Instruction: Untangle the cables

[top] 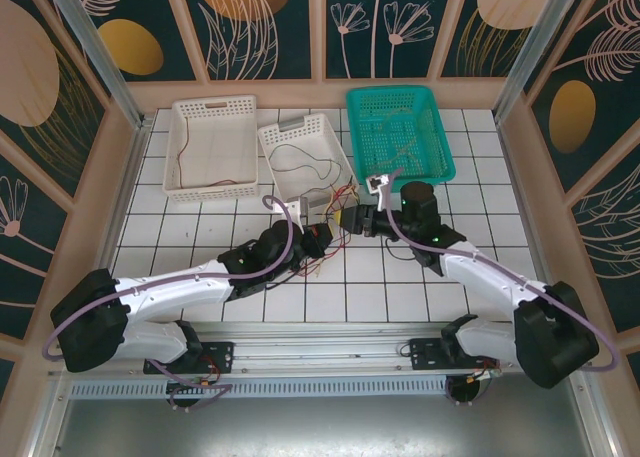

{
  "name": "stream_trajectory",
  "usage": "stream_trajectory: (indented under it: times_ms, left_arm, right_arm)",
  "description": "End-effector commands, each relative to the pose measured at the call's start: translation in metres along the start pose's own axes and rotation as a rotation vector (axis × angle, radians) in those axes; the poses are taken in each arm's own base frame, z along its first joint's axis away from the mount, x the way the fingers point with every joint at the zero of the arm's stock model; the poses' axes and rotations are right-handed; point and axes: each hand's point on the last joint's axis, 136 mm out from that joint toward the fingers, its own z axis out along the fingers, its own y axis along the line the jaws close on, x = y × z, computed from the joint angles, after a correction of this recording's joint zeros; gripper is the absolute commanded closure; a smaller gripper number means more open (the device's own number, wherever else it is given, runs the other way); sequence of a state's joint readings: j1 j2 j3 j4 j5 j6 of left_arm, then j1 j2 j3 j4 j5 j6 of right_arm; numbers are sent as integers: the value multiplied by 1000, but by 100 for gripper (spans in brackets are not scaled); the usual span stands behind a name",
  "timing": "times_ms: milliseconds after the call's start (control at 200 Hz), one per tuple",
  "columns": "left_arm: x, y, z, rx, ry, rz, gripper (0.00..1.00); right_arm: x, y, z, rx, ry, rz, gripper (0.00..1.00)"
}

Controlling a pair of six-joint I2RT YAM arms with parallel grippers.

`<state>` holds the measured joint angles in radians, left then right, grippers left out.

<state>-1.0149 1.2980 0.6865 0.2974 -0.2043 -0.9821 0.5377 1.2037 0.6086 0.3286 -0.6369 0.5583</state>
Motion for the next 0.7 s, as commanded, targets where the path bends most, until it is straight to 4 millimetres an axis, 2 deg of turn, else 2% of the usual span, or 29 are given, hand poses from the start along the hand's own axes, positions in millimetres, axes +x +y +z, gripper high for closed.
stream_trajectory:
  times_ms: [0,125,270,345,440,495,551,696]
  left_arm:
    - [-1,-7,1,51,-8,-30,100]
    - [-2,-6,-1,50,-14,-31,100]
    - [-8,3,-9,11,-46,-18,100]
    - [-12,11,-16,-31,-66,-9,100]
    - [-21,28,-27,-113,-94,-4,100]
    - [-26,37,-35,-144,-108,-11,100]
    - [-32,47,-43,-171,-126,-23,100]
    - [-47,64,-65,-232,-176,-30,100]
  right_arm:
    - [-9,8,10,-25,-40,-45,53]
    - [-6,3,16,-19,-33,-33,73]
    - [-12,-10,6,95,-76,-53,100]
    - [-12,-20,0,168,-71,-68,100]
    - [-10,-46,-9,306,-67,-50,100]
    - [-2,-57,-12,350,-44,-28,100]
    - [-2,-79,-24,411,-55,27,100]
    - [2,-111,-48,479,-79,147,100]
